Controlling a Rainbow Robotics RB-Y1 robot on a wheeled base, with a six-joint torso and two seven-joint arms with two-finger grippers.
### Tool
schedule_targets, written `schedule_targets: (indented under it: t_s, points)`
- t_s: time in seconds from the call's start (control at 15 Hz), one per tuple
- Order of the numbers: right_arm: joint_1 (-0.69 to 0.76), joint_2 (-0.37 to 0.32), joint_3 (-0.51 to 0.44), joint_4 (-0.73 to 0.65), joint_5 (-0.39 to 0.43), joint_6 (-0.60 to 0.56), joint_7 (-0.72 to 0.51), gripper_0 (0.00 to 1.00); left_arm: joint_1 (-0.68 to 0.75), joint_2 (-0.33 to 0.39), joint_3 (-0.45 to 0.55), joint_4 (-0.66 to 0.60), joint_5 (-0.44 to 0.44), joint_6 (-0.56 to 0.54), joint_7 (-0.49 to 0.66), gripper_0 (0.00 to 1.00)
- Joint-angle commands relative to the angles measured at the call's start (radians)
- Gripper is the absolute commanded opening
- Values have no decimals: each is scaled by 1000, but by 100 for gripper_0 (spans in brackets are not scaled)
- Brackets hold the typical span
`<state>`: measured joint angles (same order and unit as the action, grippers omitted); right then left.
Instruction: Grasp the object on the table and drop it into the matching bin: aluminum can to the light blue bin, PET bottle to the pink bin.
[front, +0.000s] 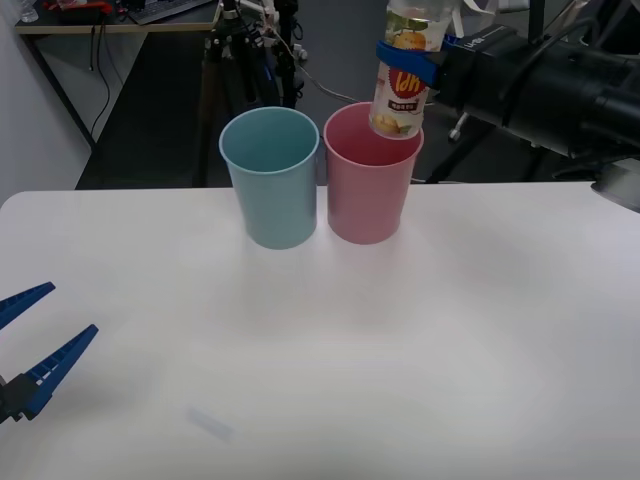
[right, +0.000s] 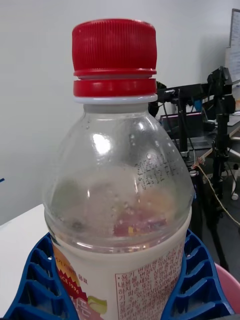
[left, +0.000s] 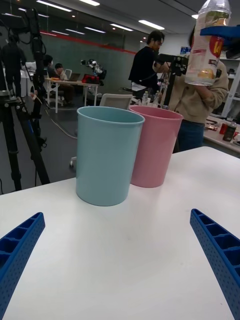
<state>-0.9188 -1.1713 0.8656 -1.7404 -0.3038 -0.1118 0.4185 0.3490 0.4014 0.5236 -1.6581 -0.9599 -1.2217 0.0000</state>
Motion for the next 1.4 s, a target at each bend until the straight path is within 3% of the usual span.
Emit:
schedule_targets:
  t_s: [0.07,0.8,1.4]
  points:
    - [-60,62,35,94,6,0,-1,0,0,0,0,0,0,0,0,100]
    - [-150,263,62,420,57,-2,6,0,0,0,0,0,0,0,0,100]
    - [-155,318,62,475,115,-2,-1,0,0,0,0,0,0,0,0,100]
